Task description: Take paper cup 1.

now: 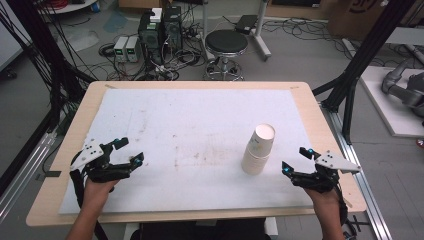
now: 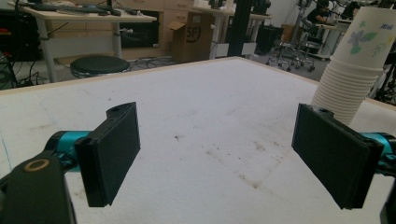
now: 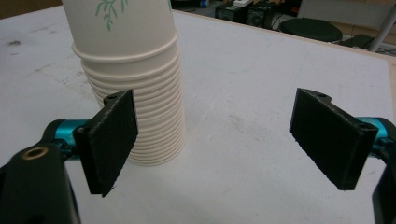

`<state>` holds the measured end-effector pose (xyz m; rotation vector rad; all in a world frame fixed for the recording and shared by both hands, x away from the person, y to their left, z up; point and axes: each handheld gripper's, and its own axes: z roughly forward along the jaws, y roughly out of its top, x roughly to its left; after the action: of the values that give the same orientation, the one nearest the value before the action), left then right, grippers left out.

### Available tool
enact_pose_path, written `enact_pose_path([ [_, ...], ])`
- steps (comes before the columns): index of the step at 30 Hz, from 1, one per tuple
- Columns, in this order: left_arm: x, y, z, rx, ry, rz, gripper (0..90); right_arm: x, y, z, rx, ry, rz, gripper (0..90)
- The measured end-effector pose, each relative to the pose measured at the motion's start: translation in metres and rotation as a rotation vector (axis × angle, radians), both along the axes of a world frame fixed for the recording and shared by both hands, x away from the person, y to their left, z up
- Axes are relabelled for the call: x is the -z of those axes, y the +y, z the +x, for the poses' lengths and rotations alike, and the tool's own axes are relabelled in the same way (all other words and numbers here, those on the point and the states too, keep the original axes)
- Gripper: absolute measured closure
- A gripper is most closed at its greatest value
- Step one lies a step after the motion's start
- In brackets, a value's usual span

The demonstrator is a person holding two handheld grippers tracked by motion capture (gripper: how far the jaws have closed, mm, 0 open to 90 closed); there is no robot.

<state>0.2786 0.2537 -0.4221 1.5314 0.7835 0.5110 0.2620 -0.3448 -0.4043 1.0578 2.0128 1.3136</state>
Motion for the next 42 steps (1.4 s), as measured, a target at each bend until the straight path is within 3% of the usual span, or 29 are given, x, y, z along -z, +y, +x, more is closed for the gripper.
enact_pose_path([
  [14,0.004,-0.002,0.009,0.003,0.021,-0.009,15.3,0.007,-0.002,0.001,-0.015,0.012,0.009,15.8],
  [20,-0.004,-0.007,0.005,0.016,0.017,-0.019,15.7,0.004,-0.003,-0.002,-0.003,0.009,0.012,15.7],
  [34,-0.024,-0.029,0.009,0.109,0.016,0.005,16.1,0.004,-0.002,-0.004,-0.007,0.010,-0.001,15.8],
  [42,-0.055,-0.062,0.021,0.227,-0.023,-0.004,17.1,0.004,-0.003,-0.004,-0.008,0.010,-0.003,15.7],
])
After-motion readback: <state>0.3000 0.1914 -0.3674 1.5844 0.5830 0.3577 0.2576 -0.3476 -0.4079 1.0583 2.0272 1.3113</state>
